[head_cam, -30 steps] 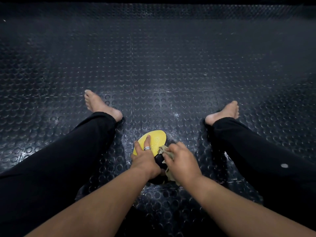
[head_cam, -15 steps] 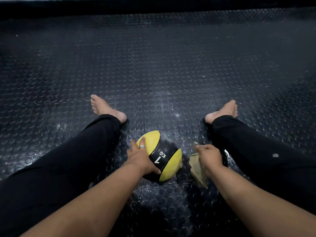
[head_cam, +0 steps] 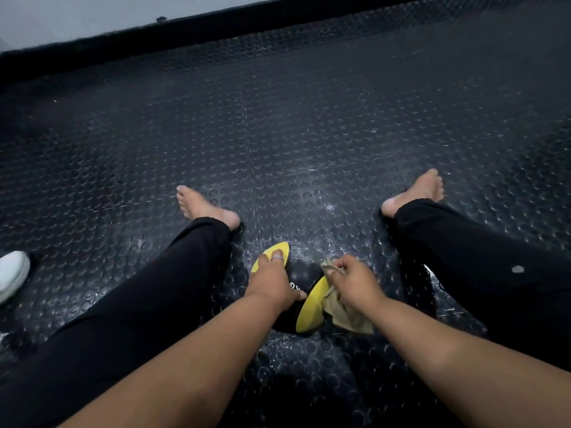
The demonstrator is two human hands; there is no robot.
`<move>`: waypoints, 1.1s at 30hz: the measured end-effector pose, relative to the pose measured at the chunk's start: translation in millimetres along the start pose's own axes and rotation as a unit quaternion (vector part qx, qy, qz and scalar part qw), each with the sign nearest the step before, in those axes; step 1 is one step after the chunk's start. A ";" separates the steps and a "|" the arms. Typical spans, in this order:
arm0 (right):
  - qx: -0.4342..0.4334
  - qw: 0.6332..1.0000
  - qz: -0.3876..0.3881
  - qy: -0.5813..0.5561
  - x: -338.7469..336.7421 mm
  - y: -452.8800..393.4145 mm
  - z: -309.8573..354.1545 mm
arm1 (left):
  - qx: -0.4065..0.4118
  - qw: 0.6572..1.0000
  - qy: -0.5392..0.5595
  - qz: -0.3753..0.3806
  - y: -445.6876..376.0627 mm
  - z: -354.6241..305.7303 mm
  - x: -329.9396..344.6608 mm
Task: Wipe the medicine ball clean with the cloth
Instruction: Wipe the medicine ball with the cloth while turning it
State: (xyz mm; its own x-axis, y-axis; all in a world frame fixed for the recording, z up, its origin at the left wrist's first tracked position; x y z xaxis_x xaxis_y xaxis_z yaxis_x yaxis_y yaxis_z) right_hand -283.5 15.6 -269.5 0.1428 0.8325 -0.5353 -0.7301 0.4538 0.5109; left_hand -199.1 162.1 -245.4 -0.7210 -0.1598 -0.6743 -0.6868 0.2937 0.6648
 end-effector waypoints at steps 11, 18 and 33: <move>-0.014 0.999 -0.023 0.037 14.2 0.1 17.8 | -0.013 1.000 0.026 0.003 8.1 13.4 4.4; -0.050 0.997 -0.015 0.063 30.0 26.0 30.1 | -0.022 0.999 0.041 0.005 7.5 14.8 -0.2; -0.006 0.998 -0.030 0.049 29.8 11.9 37.6 | -0.004 0.996 0.088 0.000 -1.7 32.6 -3.4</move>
State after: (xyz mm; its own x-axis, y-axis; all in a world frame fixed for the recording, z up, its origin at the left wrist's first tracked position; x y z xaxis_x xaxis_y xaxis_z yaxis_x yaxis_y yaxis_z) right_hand -262.8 57.7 -254.1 0.1207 0.7693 -0.6274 -0.7298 0.4972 0.4693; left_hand -192.5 192.9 -254.8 -0.7253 -0.3226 -0.6082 -0.6872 0.2860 0.6678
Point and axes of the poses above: each hand's wrist, its own y-axis away from the middle knuckle, its own x-axis out of the palm, z = x × y, the point moved 4 cm from there along -y, towards the middle knuckle, and after that the axes turned 3 degrees about y, right-handed, at the moved point
